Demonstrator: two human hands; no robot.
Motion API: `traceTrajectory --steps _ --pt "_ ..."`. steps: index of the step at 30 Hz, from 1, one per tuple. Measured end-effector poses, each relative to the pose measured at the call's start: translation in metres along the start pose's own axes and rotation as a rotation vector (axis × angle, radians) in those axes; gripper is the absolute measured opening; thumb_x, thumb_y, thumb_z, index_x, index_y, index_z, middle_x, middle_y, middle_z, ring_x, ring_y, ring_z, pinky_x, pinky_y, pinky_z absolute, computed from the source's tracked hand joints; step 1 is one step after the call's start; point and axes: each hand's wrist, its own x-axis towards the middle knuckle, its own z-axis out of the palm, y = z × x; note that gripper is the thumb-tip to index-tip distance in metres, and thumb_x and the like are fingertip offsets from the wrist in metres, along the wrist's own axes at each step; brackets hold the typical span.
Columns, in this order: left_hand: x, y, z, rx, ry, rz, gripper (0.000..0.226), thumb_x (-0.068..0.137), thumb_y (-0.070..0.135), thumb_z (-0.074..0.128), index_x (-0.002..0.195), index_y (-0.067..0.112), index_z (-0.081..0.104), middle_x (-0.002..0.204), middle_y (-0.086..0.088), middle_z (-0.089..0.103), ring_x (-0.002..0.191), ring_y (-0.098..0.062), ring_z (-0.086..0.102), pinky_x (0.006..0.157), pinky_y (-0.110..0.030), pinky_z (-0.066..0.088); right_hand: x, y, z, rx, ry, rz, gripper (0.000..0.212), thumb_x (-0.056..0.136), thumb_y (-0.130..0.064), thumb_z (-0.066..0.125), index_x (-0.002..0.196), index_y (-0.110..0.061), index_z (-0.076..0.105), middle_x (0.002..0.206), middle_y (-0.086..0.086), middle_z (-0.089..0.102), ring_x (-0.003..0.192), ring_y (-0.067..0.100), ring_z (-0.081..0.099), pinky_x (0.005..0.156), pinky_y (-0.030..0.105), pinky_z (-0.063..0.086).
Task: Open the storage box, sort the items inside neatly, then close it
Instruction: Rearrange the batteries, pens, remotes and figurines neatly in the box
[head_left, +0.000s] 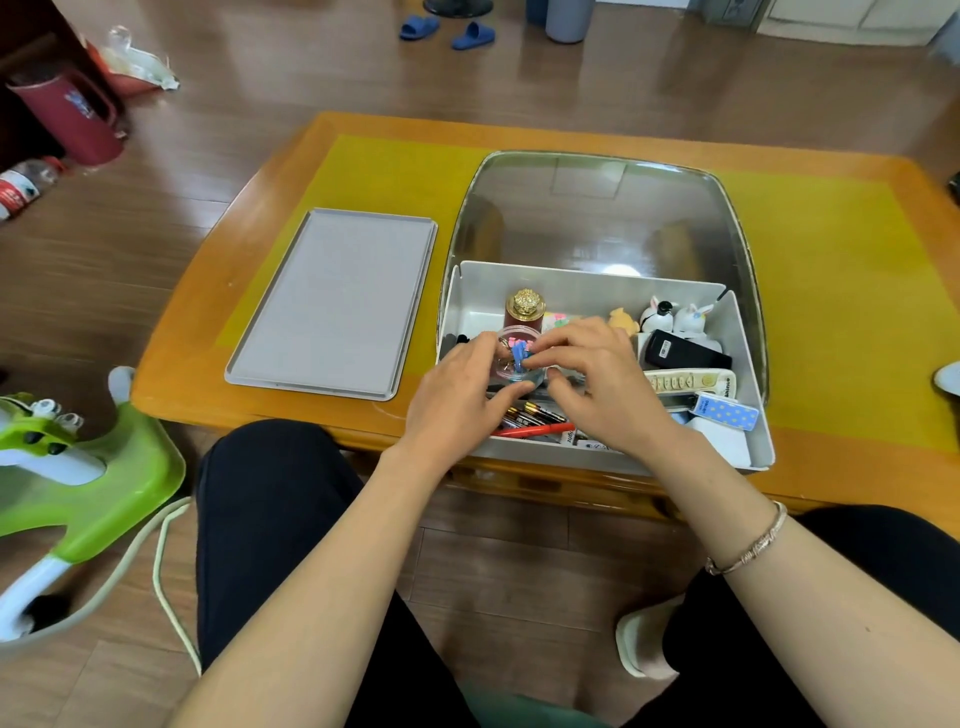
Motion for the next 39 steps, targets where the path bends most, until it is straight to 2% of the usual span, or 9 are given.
traceTrajectory --steps 4,7,9,15,20,24,30,35,39 --pt "0.000 -0.001 0.000 0.012 0.021 0.052 0.037 0.084 0.049 0.066 0.105 0.023 0.052 0.099 0.006 0.064 0.083 -0.007 0.057 0.057 -0.011 0.039 0.000 0.000 0.001 0.021 0.121 -0.010 0.013 0.079 -0.013 0.060 0.085 -0.015 0.071 0.092 -0.004 0.067 0.095 0.021 0.056 0.087 0.043 0.039" --pt "0.000 -0.001 -0.001 0.030 0.034 0.114 0.037 0.085 0.047 0.064 0.110 0.020 0.059 0.109 0.004 0.065 0.094 -0.012 0.060 0.066 -0.019 0.045 0.002 0.002 0.003 0.020 0.096 -0.004 0.003 0.082 -0.016 0.068 0.085 -0.016 0.068 0.085 -0.006 0.067 0.090 0.020 0.056 0.083 0.045 0.040" --pt "0.000 0.000 -0.002 0.011 0.028 0.112 0.038 0.085 0.046 0.066 0.112 0.021 0.059 0.115 0.004 0.064 0.096 -0.011 0.059 0.068 -0.015 0.042 0.003 0.003 0.005 0.019 0.089 0.003 0.002 0.082 -0.018 0.071 0.084 -0.017 0.071 0.085 -0.007 0.068 0.089 0.020 0.055 0.082 0.046 0.040" --pt "-0.001 0.004 -0.006 -0.078 -0.020 -0.048 0.055 0.075 0.052 0.074 0.098 0.036 0.027 0.104 0.006 0.064 0.069 -0.002 0.051 0.051 -0.007 0.031 0.008 0.003 0.008 0.043 0.101 0.054 0.010 0.079 -0.025 0.074 0.085 -0.020 0.069 0.092 -0.009 0.066 0.094 0.015 0.055 0.089 0.045 0.039" --pt "-0.001 0.004 -0.007 -0.082 -0.027 -0.034 0.058 0.073 0.054 0.075 0.103 0.032 0.031 0.106 0.005 0.067 0.083 -0.010 0.065 0.054 -0.009 0.038 0.010 0.002 0.013 0.054 0.061 0.077 0.023 0.077 -0.029 0.076 0.097 -0.027 0.063 0.090 -0.018 0.063 0.086 0.007 0.048 0.087 0.041 0.037" --pt "0.000 0.004 -0.006 -0.060 -0.031 -0.010 0.060 0.074 0.055 0.073 0.112 0.027 0.037 0.110 0.005 0.066 0.092 -0.015 0.067 0.063 -0.022 0.050 0.011 0.006 0.012 0.009 0.004 0.071 0.012 0.079 -0.028 0.075 0.089 -0.025 0.070 0.087 -0.014 0.064 0.086 0.011 0.047 0.087 0.044 0.037" --pt "0.001 0.002 -0.004 -0.062 -0.042 0.009 0.068 0.075 0.052 0.074 0.125 0.028 0.034 0.121 0.003 0.063 0.102 -0.014 0.064 0.067 -0.018 0.049 0.017 0.007 0.005 -0.044 0.047 0.183 0.009 0.079 -0.023 0.073 0.073 -0.020 0.067 0.076 -0.013 0.052 0.081 0.010 0.042 0.084 0.037 0.037" --pt "0.001 0.002 -0.004 -0.060 -0.018 0.030 0.066 0.078 0.047 0.074 0.125 0.032 0.030 0.116 0.002 0.065 0.098 -0.017 0.065 0.065 -0.017 0.045 0.022 -0.002 0.005 -0.129 -0.092 0.154 0.011 0.081 -0.033 0.071 0.077 -0.023 0.070 0.087 -0.008 0.059 0.093 0.014 0.049 0.088 0.037 0.037" --pt "0.001 0.001 -0.002 -0.054 0.005 0.031 0.066 0.078 0.047 0.073 0.125 0.034 0.028 0.114 0.001 0.066 0.095 -0.018 0.066 0.061 -0.013 0.038 0.022 -0.003 0.006 -0.082 0.003 0.220 0.016 0.076 -0.032 0.076 0.079 -0.027 0.062 0.083 -0.010 0.057 0.086 0.013 0.051 0.085 0.038 0.042"
